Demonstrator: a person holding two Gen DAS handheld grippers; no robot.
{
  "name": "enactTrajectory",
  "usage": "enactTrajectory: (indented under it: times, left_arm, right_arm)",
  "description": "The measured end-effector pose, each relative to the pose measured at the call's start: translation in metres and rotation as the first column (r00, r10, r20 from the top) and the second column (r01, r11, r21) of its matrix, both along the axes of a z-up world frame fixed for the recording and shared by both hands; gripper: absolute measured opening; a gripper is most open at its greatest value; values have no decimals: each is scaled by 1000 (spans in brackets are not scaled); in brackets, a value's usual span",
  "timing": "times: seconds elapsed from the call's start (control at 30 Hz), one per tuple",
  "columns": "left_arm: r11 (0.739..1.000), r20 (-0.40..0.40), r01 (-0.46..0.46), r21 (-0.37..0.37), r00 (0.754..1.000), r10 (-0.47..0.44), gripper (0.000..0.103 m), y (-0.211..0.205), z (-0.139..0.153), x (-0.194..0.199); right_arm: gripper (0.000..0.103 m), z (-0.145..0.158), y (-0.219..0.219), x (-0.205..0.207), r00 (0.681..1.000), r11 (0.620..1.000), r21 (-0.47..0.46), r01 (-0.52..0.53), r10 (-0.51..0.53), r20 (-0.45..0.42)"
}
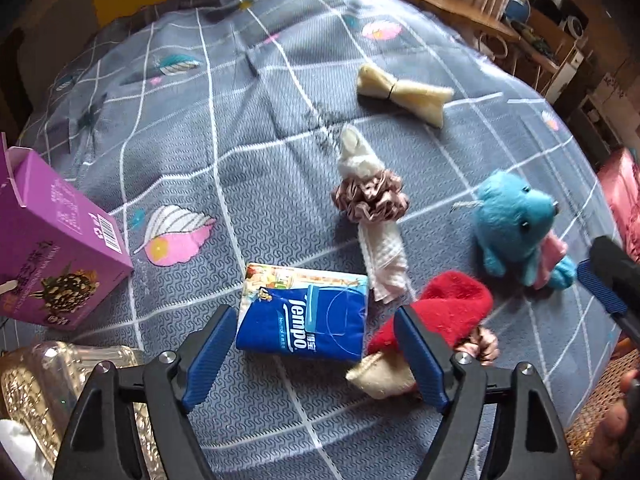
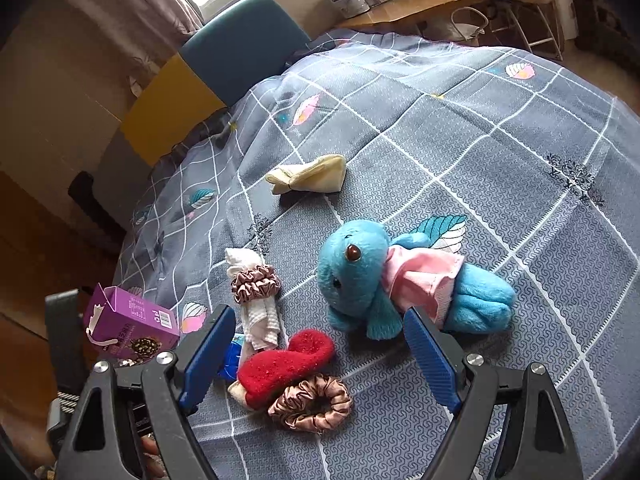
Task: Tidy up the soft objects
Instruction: 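Move both tools back over the remaining items on the bed, then grasp the blue Tempo tissue pack with the left gripper while the right gripper grasps the red plush toy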
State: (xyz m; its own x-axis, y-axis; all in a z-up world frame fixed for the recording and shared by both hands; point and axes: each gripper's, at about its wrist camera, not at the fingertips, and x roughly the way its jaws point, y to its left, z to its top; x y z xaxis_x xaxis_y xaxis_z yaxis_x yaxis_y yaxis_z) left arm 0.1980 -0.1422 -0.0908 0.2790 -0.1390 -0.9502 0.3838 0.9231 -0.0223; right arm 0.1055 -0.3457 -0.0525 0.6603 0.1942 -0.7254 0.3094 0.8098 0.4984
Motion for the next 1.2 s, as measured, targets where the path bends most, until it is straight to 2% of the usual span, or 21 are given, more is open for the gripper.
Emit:
enactTrajectory:
  times: [0.07,0.23,0.27,0.33,0.4,0.5,0.57,0.73,0.8,1.0,1.13,1.17,1.2]
  left_arm:
    - [1000,-4,20,17,1000,-20,82,-4,-8,0]
    - [999,5,-9,31,1000,9,81,-3,-20,9]
    - [1000,-11,-24,17,1000,24,76,0,-23,11]
    - [998,-27,-61,-26,998,60,76,9,-25,12]
    - [994,-24,-93,-51,995,92,76,15,-21,11]
    - [988,22,-127,-89,991,130,75,25,-7,6]
    - [985,52,-134,-110,989,140,75,29,4,1]
    - [989,137,-86,-123,985,103,75,25,32,-8]
    - [988,146,-80,-130,984,99,75,24,38,-9]
    - [984,174,-79,-159,979,106,75,25,58,-2]
    - [979,218,-86,-185,968,126,75,32,89,12]
    - [978,239,-87,-192,962,133,75,35,100,16]
    - [976,259,-89,-200,956,140,75,39,111,21]
  right_arm:
    - [87,0,-1,0,1000,1000,11,0,0,0]
    - [87,1,1,0,1000,1000,22,-11,11,10]
    - [87,1,1,0,1000,1000,19,-14,14,11]
    - [87,1,3,1,1000,1000,13,-24,23,11]
    - [80,1,6,2,999,999,10,-39,39,7]
    - [69,-3,10,6,997,997,8,-72,72,-10]
    - [66,-6,15,9,994,994,10,-105,105,-26]
    - [67,-20,40,20,967,972,16,-236,237,-92]
    - [72,-27,52,25,951,959,8,-282,280,-130]
    - [74,-40,82,39,915,918,-122,-377,349,-202]
    - [73,-46,100,48,896,884,-179,-432,397,-201]
    - [70,-49,105,50,886,870,-196,-452,412,-214]
    - [57,-51,109,51,879,859,-214,-466,419,-229]
